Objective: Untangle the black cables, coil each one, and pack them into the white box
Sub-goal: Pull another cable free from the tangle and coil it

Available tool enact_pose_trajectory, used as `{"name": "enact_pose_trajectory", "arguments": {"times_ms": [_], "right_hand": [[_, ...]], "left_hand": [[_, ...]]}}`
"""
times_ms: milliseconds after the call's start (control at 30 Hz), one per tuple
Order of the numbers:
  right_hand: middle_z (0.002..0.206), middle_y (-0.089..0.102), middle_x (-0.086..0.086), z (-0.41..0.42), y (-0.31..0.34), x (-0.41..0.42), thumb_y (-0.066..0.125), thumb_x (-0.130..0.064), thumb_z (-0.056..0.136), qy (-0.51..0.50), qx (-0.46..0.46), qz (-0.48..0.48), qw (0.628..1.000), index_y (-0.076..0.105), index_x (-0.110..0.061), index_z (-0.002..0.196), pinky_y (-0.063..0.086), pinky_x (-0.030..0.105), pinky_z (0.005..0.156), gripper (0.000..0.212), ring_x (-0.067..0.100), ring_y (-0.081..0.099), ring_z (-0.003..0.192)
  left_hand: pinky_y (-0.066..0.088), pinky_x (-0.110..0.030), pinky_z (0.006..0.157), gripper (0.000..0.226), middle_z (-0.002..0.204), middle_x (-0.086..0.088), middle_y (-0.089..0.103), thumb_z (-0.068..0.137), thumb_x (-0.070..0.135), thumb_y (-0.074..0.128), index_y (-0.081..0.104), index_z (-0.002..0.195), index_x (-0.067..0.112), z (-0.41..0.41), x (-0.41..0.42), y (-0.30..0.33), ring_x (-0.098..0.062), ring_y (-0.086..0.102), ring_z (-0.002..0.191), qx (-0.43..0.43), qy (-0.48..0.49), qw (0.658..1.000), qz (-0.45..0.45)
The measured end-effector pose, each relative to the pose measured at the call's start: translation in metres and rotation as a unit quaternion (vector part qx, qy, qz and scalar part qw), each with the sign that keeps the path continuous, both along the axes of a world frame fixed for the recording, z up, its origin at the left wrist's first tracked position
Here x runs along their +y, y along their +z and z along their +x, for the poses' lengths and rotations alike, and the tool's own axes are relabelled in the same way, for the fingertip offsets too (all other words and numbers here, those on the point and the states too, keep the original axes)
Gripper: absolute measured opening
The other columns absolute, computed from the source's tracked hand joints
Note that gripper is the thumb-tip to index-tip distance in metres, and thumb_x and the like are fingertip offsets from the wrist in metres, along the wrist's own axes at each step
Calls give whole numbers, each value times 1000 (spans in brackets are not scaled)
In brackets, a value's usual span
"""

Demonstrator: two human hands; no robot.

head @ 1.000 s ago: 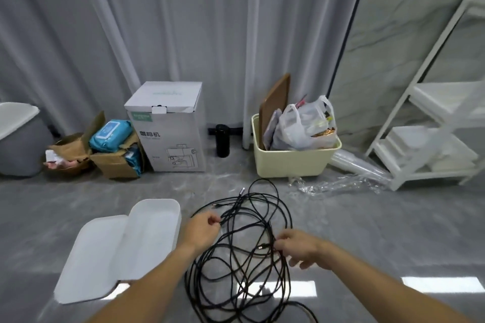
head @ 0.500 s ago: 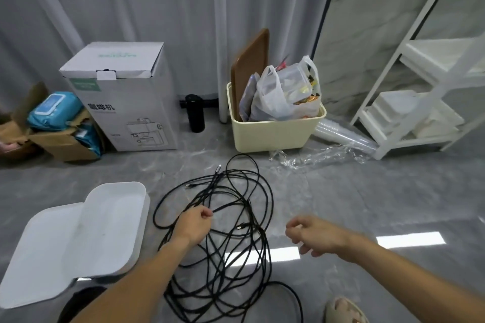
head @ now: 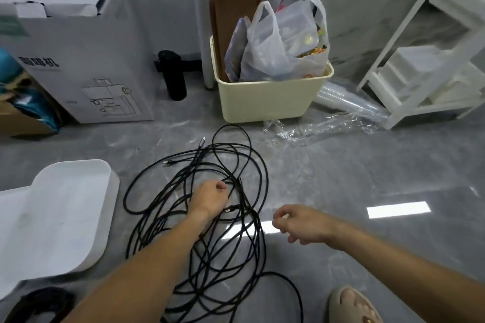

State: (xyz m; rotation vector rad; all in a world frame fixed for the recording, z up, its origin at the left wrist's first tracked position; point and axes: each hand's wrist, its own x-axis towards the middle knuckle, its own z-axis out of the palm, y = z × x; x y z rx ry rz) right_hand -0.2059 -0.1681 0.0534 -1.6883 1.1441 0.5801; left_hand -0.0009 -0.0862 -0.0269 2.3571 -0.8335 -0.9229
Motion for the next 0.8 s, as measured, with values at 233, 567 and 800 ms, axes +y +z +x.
{"name": "enact_pose_trajectory", "arguments": {"times_ms": [233,567,800], "right_hand": [[99,58,4,31,-26,-25,48,-30,100,-3,-11,-3,1000,59,-20,113,42,23,61,20,15,58,79],[104,60,6,96,-47,-49,46,-29,101,50,-12,-36,998,57,-13,125,47,30,72,30,21,59,91],[155,36,10,136,-65,-56,48,-23,101,99,-31,-97,990,28,-16,153,33,29,108,57,26,37,141]], "left_hand": [[49,-29,88,20,108,1,69,96,17,53,70,108,20,33,-30,-15,-16,61,99,-38,23,999,-17],[47,-32,84,29,118,-8,67,98,17,49,63,123,12,82,-56,-24,-24,60,104,-98,65,992,-40],[37,-35,106,47,143,-12,52,101,22,47,41,146,11,103,-68,-46,-31,47,131,-42,37,998,20]]}}
